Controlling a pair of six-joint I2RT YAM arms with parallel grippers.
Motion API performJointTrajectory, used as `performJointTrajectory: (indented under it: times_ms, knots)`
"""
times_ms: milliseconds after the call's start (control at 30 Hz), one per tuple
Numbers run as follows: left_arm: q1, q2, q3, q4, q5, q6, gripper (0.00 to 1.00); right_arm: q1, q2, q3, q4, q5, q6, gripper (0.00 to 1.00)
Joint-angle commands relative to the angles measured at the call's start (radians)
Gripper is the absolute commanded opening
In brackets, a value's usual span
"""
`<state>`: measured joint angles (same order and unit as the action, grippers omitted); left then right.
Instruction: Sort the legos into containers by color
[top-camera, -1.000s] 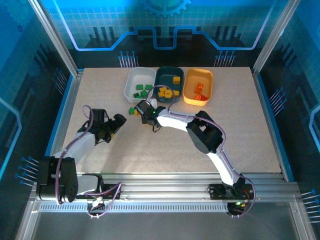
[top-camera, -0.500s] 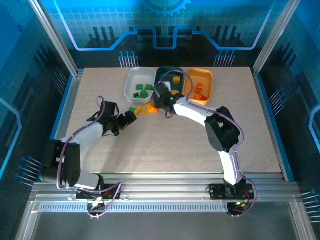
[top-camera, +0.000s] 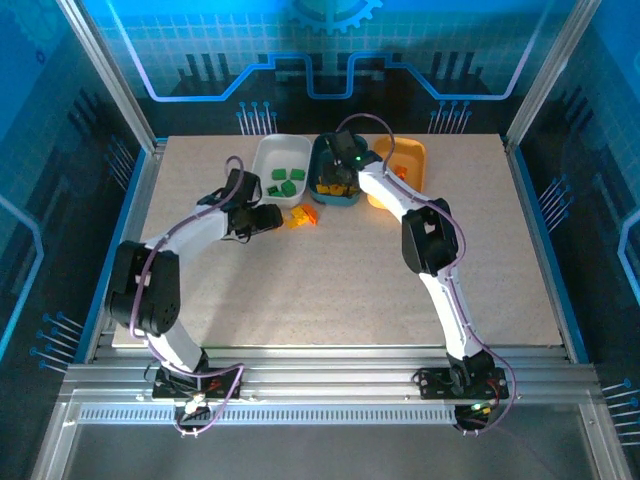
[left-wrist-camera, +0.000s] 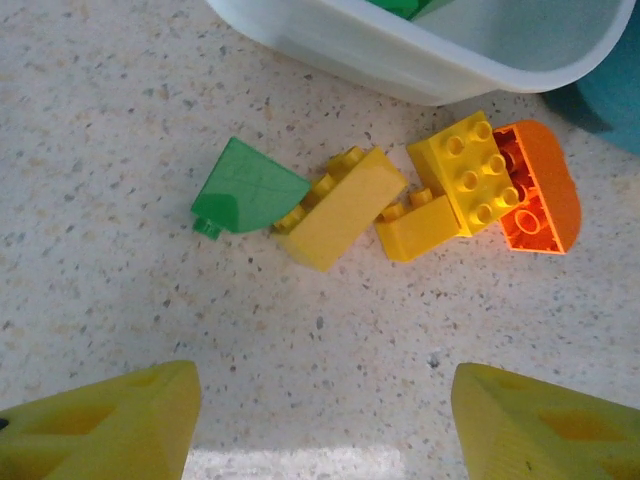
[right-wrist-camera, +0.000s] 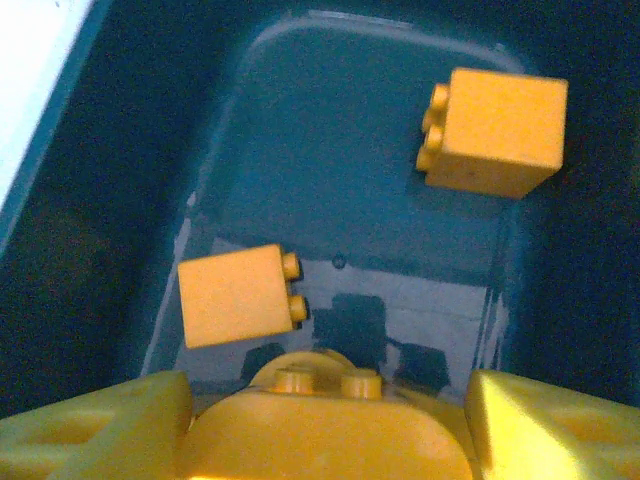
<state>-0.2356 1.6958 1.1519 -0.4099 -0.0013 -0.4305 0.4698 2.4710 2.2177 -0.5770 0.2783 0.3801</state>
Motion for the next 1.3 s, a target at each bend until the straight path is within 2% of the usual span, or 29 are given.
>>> performJointTrajectory:
  times_ms: [0,133,400,567,867,1067,1267]
  knots:
    - [-0.032,0.054,0.084,-0.057,-0.073,0.095,0.69,-0.017,-0.021,0.055,-0.050,-0.046,-0.028,0.77]
    - [-0.054,0.134,0.158,-0.068,-0.112,0.144,0.69,-0.014,-0.110,-0.002,-0.042,-0.053,-0.024,0.79]
    - [-0.068,0.243,0.223,-0.023,-0.122,0.225,0.67,0.009,-0.467,-0.452,0.148,-0.088,0.008,0.80]
    - [-0.068,0.300,0.272,-0.004,-0.111,0.259,0.67,0.020,-0.613,-0.659,0.214,-0.107,0.034,0.80]
    - [-0.076,0.347,0.314,-0.012,-0.103,0.264,0.66,0.027,-0.745,-0.870,0.252,-0.106,0.051,0.80]
    - [-0.128,0.311,0.251,0.004,-0.093,0.246,0.66,0.021,-0.788,-0.937,0.257,-0.105,0.046,0.80]
    - [-0.145,0.272,0.169,0.032,-0.078,0.197,0.66,0.015,-0.801,-0.966,0.261,-0.103,0.047,0.80]
